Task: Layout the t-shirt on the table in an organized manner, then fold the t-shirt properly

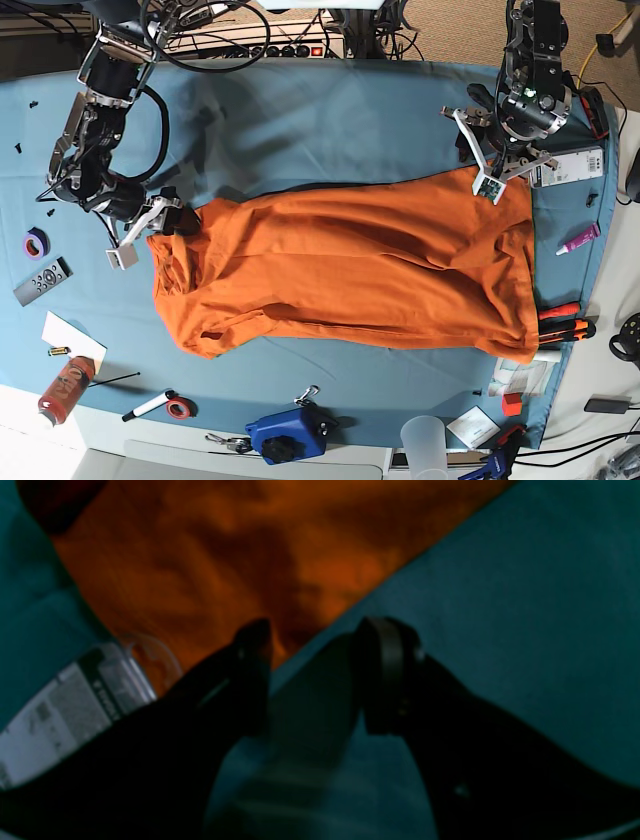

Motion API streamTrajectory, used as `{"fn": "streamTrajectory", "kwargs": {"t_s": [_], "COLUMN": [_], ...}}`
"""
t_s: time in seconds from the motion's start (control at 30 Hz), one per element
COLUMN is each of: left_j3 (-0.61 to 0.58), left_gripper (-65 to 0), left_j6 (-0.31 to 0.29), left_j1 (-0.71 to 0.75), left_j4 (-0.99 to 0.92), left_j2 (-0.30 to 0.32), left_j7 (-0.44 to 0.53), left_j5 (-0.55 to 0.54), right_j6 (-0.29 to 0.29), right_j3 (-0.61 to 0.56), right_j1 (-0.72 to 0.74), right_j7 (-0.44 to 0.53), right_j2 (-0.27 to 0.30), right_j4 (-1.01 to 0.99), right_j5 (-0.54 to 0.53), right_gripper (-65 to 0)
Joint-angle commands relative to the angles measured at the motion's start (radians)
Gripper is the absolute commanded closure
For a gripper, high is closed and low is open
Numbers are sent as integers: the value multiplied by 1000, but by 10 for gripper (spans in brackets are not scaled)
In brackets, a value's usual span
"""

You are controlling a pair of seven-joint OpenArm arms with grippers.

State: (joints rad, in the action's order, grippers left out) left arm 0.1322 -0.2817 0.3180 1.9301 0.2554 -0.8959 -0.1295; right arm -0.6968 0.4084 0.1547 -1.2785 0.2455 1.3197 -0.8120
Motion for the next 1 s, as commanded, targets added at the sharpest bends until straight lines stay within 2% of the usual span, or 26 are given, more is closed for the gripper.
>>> {"fn": "streamTrajectory", "kwargs": {"t_s": [0.0,0.07,0.1,0.27,0.4,0.57,0.7,0.8,0.87,0.97], "left_j3": [2,2,2,2,2,2,2,2,2,2], "left_gripper": [-294,-294,-294,-294,-294,-294,-294,-288,-244,-122], "left_j6": [-3,-3,-3,-3,-3,-3,-3,8,48,84], "left_j1": [-5,-5,-5,-13,-29,-35,-35,-35,-35,-35], "left_j4": [14,14,14,14,14,14,14,14,14,14], "left_j2": [7,7,7,7,7,7,7,7,8,8], "left_j7": [14,14,14,14,13,12,-6,-7,-32,-84], "left_j5": [-7,-7,-7,-10,-30,-29,-30,-32,-32,-31], "right_j6": [-1,-1,-1,-1,-1,-1,-1,-1,-1,-1], "right_j3": [3,2,-4,-72,-79,42,158,188,192,197], "right_j1": [20,20,20,20,23,2,-64,-148,-207,-282], "right_j7": [22,25,28,57,44,-118,-118,-118,-118,-118], "right_j2": [8,-2,-4,-4,-1,-2,3,16,21,20], "right_j4": [13,13,13,13,34,196,343,385,389,389], "right_j5": [-25,-25,-25,-25,-38,-200,-308,-352,-356,-364], "right_gripper": [-249,-234,-207,0,0,0,0,0,0,0]}}
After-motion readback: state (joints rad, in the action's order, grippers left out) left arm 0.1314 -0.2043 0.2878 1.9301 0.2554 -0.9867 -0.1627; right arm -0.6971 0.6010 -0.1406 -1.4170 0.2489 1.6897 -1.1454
